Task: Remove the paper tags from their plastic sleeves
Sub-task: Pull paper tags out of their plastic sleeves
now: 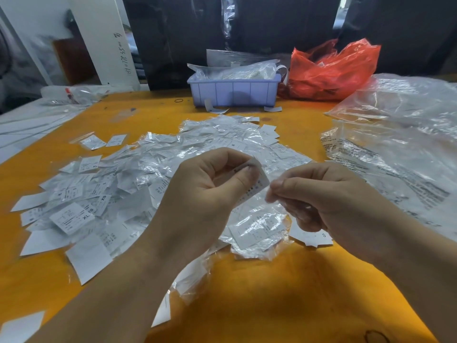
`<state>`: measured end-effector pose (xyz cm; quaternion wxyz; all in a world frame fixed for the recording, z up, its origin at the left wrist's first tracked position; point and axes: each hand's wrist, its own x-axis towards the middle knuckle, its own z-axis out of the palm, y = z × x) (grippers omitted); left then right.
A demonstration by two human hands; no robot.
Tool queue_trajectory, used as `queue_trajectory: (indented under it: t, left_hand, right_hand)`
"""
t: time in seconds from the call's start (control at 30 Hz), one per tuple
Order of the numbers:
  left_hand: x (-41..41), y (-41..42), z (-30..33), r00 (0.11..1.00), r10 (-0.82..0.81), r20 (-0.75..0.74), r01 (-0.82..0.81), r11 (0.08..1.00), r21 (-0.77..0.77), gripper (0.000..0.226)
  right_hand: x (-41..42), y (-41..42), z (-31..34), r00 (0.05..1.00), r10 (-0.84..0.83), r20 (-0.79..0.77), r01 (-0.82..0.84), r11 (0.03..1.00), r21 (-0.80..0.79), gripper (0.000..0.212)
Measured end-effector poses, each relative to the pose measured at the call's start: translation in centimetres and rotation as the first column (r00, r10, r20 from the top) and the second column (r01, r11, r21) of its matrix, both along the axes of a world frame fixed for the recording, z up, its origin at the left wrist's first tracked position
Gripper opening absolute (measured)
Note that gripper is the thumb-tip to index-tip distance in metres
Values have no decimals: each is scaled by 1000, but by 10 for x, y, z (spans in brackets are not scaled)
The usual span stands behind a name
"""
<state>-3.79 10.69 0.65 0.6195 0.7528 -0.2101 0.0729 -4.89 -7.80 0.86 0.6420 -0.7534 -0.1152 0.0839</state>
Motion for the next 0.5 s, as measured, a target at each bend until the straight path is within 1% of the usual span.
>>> queue_trajectory:
  t: [0.13, 0.27, 0.4, 0.5]
  left_hand:
    - [-1, 0, 0, 999, -33, -1, 33, 999, -8, 6]
    - [-1, 0, -1, 996, -87, -13, 87, 996, -13, 6]
    - [-1, 1, -1, 992, -123, -10, 123, 992, 6, 10]
    - [1, 1, -1, 993, -116, -10, 116, 993, 21, 10]
  right_hand:
    - [-2, 2, 2, 999, 38, 1, -38, 999, -10, 31]
    - [-2, 2, 2, 998, 53, 17, -53, 998, -37, 20]
    - [0, 1, -1, 998, 37, 53, -35, 999, -36, 24]
    - [1, 1, -1, 995, 48, 87, -44, 998, -43, 23]
